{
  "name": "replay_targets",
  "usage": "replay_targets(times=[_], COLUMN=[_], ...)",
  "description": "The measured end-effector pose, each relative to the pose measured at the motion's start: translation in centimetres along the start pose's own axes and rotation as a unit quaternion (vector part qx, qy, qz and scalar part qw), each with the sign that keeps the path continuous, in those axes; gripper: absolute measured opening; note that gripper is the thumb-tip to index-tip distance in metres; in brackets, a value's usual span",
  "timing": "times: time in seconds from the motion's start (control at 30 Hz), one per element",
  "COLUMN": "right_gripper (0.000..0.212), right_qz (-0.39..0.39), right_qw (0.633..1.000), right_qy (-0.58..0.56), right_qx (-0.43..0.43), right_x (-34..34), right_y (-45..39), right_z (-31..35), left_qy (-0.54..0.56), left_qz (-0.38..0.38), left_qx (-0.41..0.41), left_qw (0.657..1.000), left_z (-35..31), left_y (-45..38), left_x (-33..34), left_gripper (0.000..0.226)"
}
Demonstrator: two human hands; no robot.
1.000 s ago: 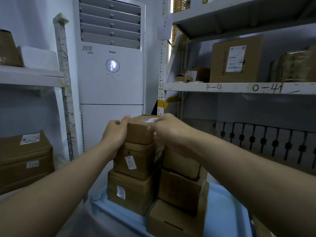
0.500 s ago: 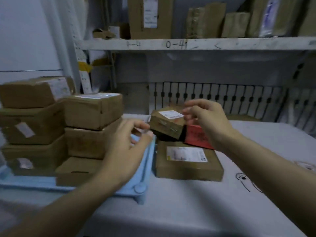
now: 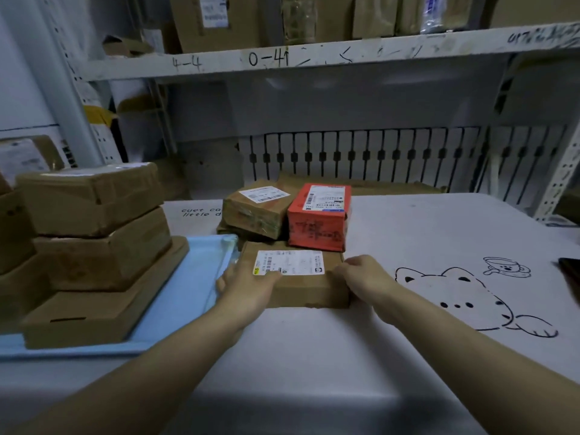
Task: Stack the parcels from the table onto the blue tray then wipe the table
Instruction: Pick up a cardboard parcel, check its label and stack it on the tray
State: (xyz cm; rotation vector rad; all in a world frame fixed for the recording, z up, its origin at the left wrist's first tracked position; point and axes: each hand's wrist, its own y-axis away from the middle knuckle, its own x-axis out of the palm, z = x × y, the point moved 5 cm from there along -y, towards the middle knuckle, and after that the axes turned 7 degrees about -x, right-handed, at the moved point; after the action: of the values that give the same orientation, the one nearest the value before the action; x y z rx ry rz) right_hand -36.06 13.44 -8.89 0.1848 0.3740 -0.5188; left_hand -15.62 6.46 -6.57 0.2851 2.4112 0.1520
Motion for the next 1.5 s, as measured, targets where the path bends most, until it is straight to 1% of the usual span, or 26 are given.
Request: replay_targets(times=[0.07, 0.1, 0.2, 0.27, 0.33, 0.37, 0.47, 0.57, 0.6, 0.67, 0.77, 0.87, 0.9, 0.93, 1.0, 1.03, 1.1, 1.17, 1.23, 1.33, 1.4, 1.5], right_gripper=[0.028, 0.029, 0.030, 0.030, 0.027, 0.027, 0.043, 0.048, 0.049, 0.051, 0.056, 0.050, 0.048, 0.051, 0.060, 0.060, 0.057, 0.053, 0.048, 0.044, 0.041, 0.037], right_qz=[0.000, -0.003, -0.007, -0.002, -0.007, -0.009, -0.005, -0.046, -0.057, -0.060, -0.031, -0.008, 0.000, 0.010, 0.028, 0.029, 0.022, 0.016, 0.022, 0.064, 0.084, 0.094], right_qw=[1.000, 1.000, 1.000, 1.000, 0.999, 0.999, 0.995, 0.980, 0.977, 0.983, 0.992, 0.992, 0.992, 0.991, 0.990, 0.990, 0.993, 0.996, 0.999, 0.997, 0.993, 0.986], right_qy=[-0.001, -0.004, -0.006, 0.004, 0.029, 0.047, 0.096, 0.193, 0.203, 0.175, 0.126, 0.124, 0.127, 0.133, 0.140, 0.136, 0.114, 0.089, 0.046, -0.047, -0.083, -0.138], right_qx=[0.006, 0.011, 0.025, 0.029, 0.023, 0.015, -0.001, -0.009, -0.005, 0.008, 0.006, -0.004, 0.001, 0.005, 0.011, 0.012, 0.014, 0.007, 0.002, 0.018, 0.022, 0.017], right_x=[0.4, 0.4, -0.1, -0.9, -2.2, -2.9, -5.0, -7.1, -7.6, -8.1, -8.0, -7.5, -7.4, -7.2, -6.5, -6.3, -6.1, -6.2, -6.1, -5.7, -5.6, -6.0], right_y=[-0.3, -0.4, -0.2, 0.6, 1.8, 2.4, 3.4, 3.6, 3.6, 3.9, 4.2, 4.6, 4.9, 5.1, 5.5, 5.8, 6.3, 6.8, 7.2, 7.7, 8.0, 8.3], right_z=[0.0, -0.1, -0.7, -1.0, -1.1, -1.2, -1.9, -2.4, -2.6, -3.1, -3.6, -3.6, -3.6, -3.6, -3.6, -3.5, -3.3, -2.8, -2.3, -2.1, -2.3, -2.7], left_qy=[0.017, 0.015, -0.036, -0.054, -0.049, -0.040, -0.006, 0.053, 0.080, 0.121, 0.137, 0.180, 0.204, 0.235, 0.298, 0.312, 0.336, 0.364, 0.389, 0.409, 0.414, 0.423], left_qz=[0.004, 0.000, -0.011, -0.015, -0.014, -0.011, -0.001, 0.012, 0.023, 0.044, 0.021, 0.042, 0.058, 0.077, 0.109, 0.115, 0.121, 0.127, 0.127, 0.146, 0.154, 0.121], left_qx=[0.003, 0.005, -0.008, -0.018, -0.016, -0.015, -0.004, 0.008, 0.005, 0.000, -0.035, -0.116, -0.132, -0.139, -0.137, -0.140, -0.145, -0.151, -0.163, -0.154, -0.142, -0.142], left_qw=[1.000, 1.000, 0.999, 0.998, 0.999, 0.999, 1.000, 0.998, 0.997, 0.992, 0.990, 0.976, 0.968, 0.959, 0.938, 0.933, 0.923, 0.910, 0.898, 0.888, 0.886, 0.887], left_z=[-0.3, -0.4, -0.8, -0.9, -0.8, -0.6, -0.1, -0.3, -0.4, -0.6, 0.0, 1.1, 1.3, 1.5, 1.4, 1.3, 1.1, 0.8, 0.7, 0.4, 0.2, 0.1], left_y=[0.0, 0.0, 0.2, 0.3, 0.6, 0.8, 1.3, 1.9, 2.0, 2.7, 3.0, 3.9, 4.3, 4.6, 5.0, 5.4, 5.9, 6.2, 6.3, 6.7, 7.2, 7.4], left_x=[0.2, 0.2, 0.1, 0.0, -0.1, 0.0, 0.7, 1.6, 1.8, 2.2, 2.3, 2.7, 2.9, 3.1, 3.8, 3.9, 3.8, 3.4, 3.2, 3.8, 4.1, 3.7], left_gripper=[0.065, 0.063, 0.052, 0.055, 0.056, 0.055, 0.054, 0.054, 0.054, 0.058, 0.074, 0.087, 0.084, 0.067, 0.018, 0.010, 0.010, 0.014, 0.012, 0.013, 0.013, 0.009])
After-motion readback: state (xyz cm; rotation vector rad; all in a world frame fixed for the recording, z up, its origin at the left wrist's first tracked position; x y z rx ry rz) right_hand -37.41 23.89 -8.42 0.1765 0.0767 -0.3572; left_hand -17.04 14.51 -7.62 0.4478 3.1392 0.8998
